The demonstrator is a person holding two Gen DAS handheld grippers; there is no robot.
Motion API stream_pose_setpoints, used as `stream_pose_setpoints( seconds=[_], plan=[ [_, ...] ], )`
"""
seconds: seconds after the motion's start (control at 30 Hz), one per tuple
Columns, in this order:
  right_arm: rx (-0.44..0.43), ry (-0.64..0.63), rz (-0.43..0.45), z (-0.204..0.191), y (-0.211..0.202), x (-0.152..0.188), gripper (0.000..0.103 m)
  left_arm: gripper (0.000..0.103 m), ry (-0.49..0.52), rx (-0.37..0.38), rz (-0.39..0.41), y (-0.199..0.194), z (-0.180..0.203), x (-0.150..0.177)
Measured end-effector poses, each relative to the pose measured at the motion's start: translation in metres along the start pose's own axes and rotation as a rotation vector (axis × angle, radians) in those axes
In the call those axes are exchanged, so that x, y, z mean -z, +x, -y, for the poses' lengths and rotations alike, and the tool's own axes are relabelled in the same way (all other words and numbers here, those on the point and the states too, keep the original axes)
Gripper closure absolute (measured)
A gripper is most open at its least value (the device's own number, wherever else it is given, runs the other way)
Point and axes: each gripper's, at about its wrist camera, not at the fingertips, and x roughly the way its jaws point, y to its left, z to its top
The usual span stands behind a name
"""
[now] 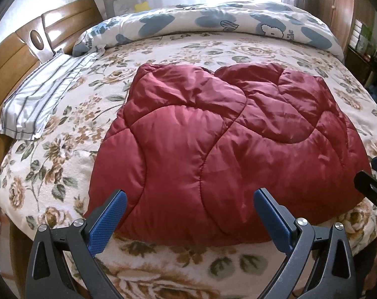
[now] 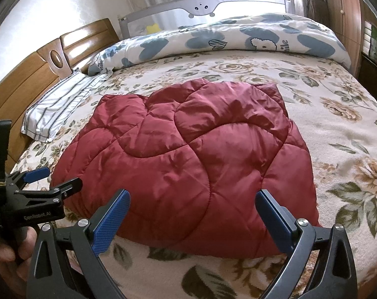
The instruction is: Fold large clothes
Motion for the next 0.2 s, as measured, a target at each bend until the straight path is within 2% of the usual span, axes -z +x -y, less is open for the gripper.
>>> stream_pose_setpoints(
  seconds=[0.2],
  plan=[
    [-0.002,-0.006,0.001,-0.0032,0.0029,0.002,0.002,0.001,0.0,0.016,0.009,-0.0023,0.001,0.0012]
  ],
)
